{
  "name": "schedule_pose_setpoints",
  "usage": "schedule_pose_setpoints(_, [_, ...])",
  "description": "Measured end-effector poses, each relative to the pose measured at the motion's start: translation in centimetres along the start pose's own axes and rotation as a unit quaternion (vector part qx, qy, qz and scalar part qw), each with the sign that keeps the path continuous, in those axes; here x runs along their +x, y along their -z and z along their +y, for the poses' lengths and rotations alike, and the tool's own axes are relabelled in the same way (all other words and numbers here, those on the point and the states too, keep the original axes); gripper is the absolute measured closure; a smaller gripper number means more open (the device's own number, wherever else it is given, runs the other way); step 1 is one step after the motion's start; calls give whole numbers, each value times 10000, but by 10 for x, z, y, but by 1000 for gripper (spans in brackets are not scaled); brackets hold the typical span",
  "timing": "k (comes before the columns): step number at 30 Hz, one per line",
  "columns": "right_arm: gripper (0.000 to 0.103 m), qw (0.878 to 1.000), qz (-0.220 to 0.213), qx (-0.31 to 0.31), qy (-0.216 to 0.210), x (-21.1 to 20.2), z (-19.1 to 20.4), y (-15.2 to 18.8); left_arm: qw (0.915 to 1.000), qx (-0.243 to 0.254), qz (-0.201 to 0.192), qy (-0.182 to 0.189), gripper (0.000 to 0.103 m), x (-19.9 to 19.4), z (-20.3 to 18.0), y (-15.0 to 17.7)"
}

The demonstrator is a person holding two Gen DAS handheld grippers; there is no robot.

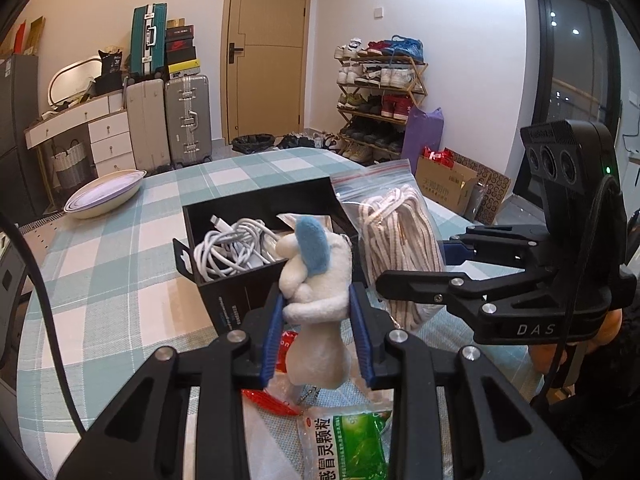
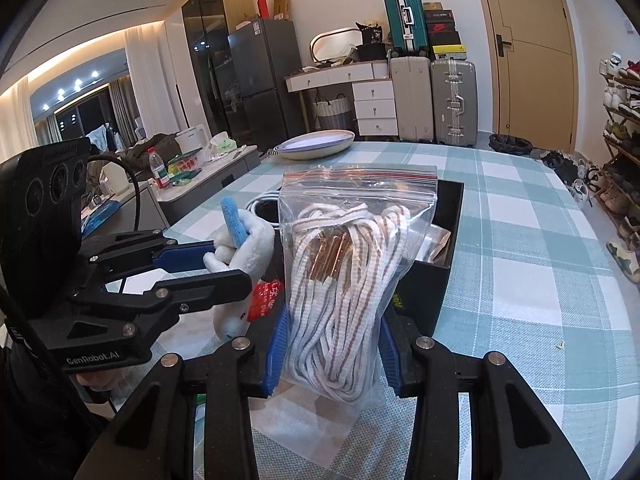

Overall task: Organize soft objects
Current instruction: 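Carry the plush toy in the left tool while the right tool carries the rope bag over the box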

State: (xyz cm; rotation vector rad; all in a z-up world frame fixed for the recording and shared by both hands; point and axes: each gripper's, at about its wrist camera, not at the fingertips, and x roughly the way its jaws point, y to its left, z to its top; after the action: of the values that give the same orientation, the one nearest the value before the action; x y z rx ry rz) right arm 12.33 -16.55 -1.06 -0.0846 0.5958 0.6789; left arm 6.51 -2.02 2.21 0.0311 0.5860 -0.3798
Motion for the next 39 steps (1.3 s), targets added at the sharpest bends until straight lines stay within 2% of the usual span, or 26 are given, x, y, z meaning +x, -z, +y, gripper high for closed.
schedule_pose_setpoints(25, [63,9959,-844,170,283,-38,-5,-29,9975,-442,-511,-183,73,-20,21,-37])
schedule_pose_setpoints(32, [63,9927,-1113,240,408,-43,-8,-46,9965,-537,-612,-181,73,-16,27,-54])
schedule_pose_setpoints(39, [63,9922,-1141,176,467,-36,-10,-62,9951,-711,-677,-152,73,-5,36,-69])
